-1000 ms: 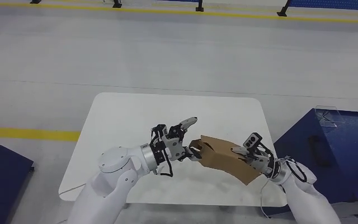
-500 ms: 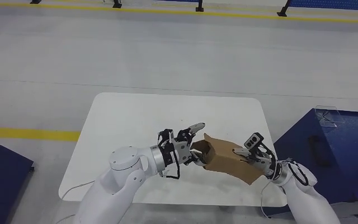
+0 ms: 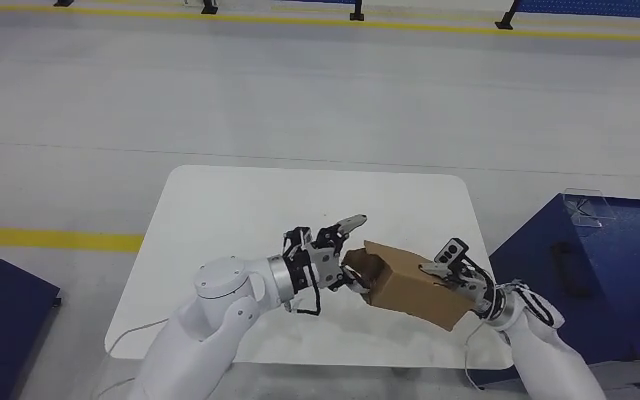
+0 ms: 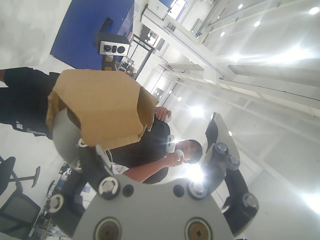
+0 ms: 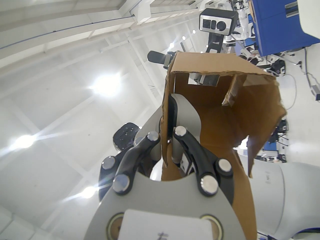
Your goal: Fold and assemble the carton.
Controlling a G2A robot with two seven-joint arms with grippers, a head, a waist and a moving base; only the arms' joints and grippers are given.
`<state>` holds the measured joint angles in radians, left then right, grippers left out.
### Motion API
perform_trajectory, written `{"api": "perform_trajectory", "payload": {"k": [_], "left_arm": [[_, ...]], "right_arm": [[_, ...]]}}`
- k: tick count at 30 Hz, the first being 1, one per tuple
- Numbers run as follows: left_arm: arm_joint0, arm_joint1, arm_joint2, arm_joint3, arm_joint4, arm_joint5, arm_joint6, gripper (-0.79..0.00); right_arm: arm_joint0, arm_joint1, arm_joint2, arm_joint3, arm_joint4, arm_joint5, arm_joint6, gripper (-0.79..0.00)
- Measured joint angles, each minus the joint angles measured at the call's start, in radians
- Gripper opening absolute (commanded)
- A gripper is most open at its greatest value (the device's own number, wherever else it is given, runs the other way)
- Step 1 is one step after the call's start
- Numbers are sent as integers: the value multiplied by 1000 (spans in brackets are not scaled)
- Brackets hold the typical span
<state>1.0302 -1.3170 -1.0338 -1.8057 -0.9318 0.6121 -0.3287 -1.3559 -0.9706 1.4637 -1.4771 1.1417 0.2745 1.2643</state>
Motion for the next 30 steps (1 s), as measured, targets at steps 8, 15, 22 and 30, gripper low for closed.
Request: {"api": "perform_trajectory", "payload": {"k": [8, 15, 22, 30], "left_arm": [[18, 3, -22, -30, 9, -26, 3, 0], [199, 28, -123, -184, 147, -275, -54, 0], [172, 30, -13, -138, 355, -181, -32, 0], [116, 12, 71, -106, 388, -194, -8, 0]], "right_arm": [[15, -8, 14, 13, 127, 70, -43, -785], [98, -21, -4, 106, 363, 277, -17, -785], [125, -24, -56, 120, 346, 256, 24, -785], [117, -20, -60, 116, 308, 220, 61, -785]]}}
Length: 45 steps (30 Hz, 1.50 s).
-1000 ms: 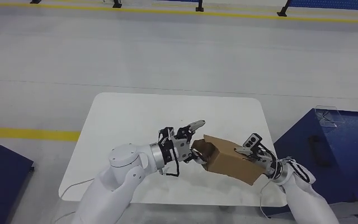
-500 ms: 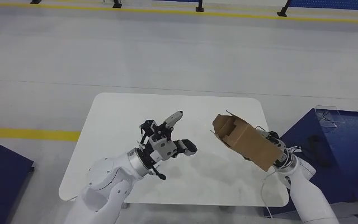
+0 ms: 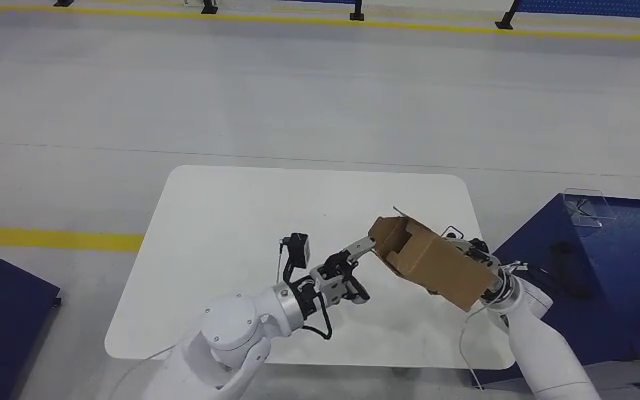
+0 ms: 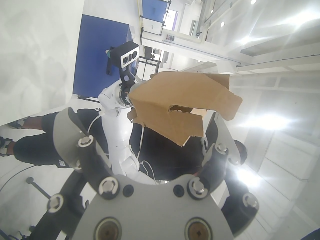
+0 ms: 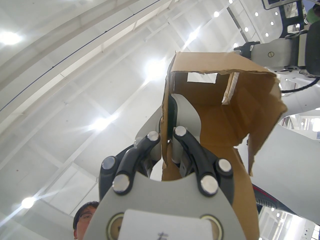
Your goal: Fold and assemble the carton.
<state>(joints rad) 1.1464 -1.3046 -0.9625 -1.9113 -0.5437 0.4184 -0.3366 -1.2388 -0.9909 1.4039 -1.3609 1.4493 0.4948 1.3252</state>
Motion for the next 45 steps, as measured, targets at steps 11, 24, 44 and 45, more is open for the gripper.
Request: {"api": "perform_trajectory", "payload": {"k": [11, 24, 44, 45], "left_arm": [[-20, -7, 5, 27, -34, 21, -19, 0], [-98, -30, 76, 89, -63, 74, -39, 0], [-46, -17, -35, -29, -17, 95, 24, 0], [-39, -16, -36, -37, -14, 92, 21, 0]], "right_arm": [[9, -7, 23, 27, 37, -8, -10, -785], [-1, -10, 18, 10, -56, -46, 18, -785], [-34, 8, 103, -55, -350, -309, 59, -785], [-37, 8, 104, -58, -358, -311, 62, -785]]}}
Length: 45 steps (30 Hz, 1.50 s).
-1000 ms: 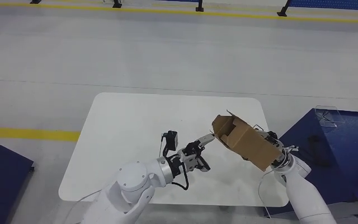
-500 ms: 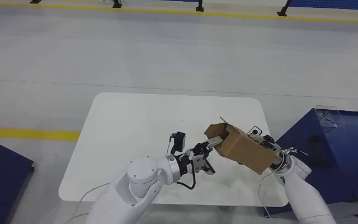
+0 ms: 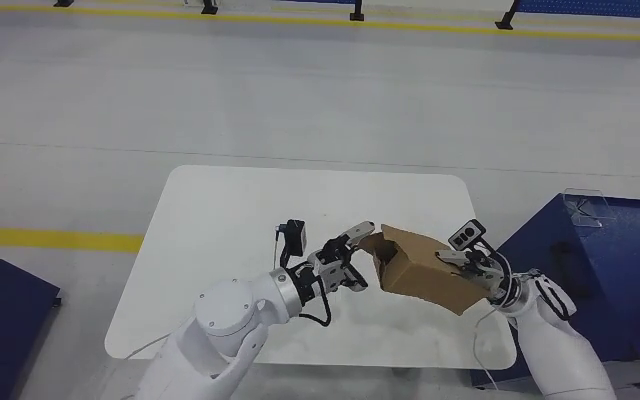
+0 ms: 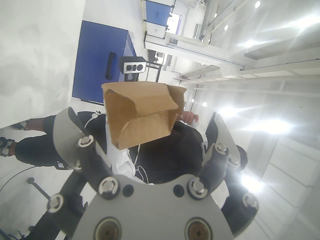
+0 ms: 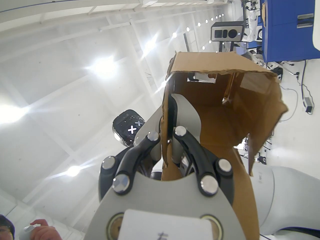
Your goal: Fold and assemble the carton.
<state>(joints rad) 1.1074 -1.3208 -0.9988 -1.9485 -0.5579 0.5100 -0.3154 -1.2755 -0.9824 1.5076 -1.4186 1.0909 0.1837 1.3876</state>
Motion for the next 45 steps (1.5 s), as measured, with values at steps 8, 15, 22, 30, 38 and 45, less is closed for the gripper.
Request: {"api": "perform_trajectory", "payload": {"k": [8, 15, 22, 30, 38, 45], "left_arm": [[-28, -6, 57, 41, 47, 68, 12, 0], [-75, -20, 108, 84, 52, 102, 20, 0], [-88, -27, 133, 100, 61, 107, 3, 0], [-98, -39, 155, 127, 51, 90, 20, 0], [-13, -24, 17, 15, -1, -11, 43, 0], [61, -7, -116, -20, -7, -8, 77, 0]], "right_arm": [[-11, -1, -5, -9, -13, -4, 9, -785], [-9, -2, -4, -2, 1, -2, 9, -785], [-4, -6, -11, 6, 26, 13, 5, -785], [5, -9, -35, 23, 28, 46, 11, -785], [61, -19, -86, 114, 201, 292, -39, -785], [86, 6, -225, 76, 467, 478, -230, -785]]}}
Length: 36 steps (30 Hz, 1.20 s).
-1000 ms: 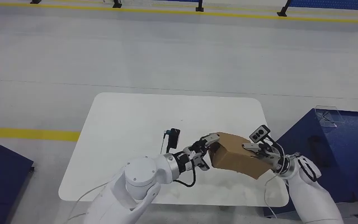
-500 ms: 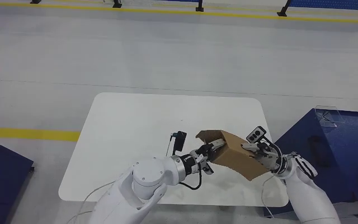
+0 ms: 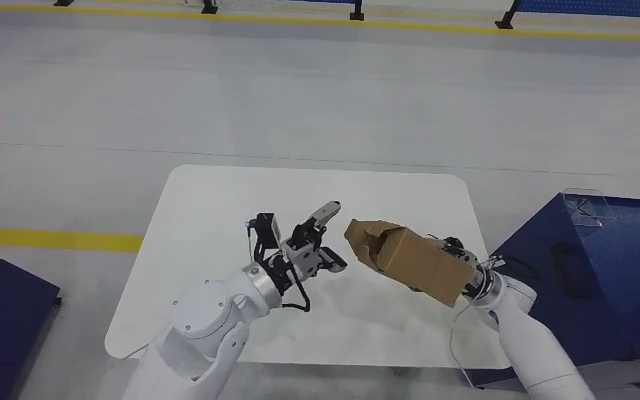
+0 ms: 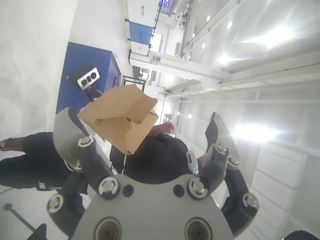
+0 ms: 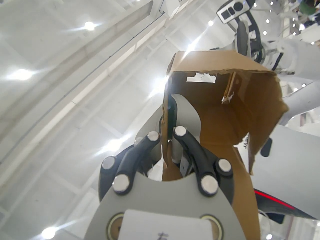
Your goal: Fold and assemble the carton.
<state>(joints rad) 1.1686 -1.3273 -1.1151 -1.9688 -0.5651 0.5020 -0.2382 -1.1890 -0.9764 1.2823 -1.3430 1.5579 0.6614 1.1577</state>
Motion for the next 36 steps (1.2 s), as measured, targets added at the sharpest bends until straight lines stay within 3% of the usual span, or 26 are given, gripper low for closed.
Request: {"api": "perform_trajectory", "payload": {"k": [4, 6, 10, 36], "left_arm": [[-23, 5, 18, 34, 65, 61, -16, 0], [-31, 5, 26, 45, 75, 63, -34, 0], [-39, 6, 19, 61, 79, 18, -56, 0], [-38, 6, 19, 60, 79, 21, -55, 0]], "right_arm": [[1, 29, -53, -49, 165, 107, -107, -785], [0, 31, -54, -51, 193, 114, -112, -785], [1, 30, -53, -50, 170, 110, -108, -785], [1, 30, -53, -50, 171, 110, -108, -785]]}}
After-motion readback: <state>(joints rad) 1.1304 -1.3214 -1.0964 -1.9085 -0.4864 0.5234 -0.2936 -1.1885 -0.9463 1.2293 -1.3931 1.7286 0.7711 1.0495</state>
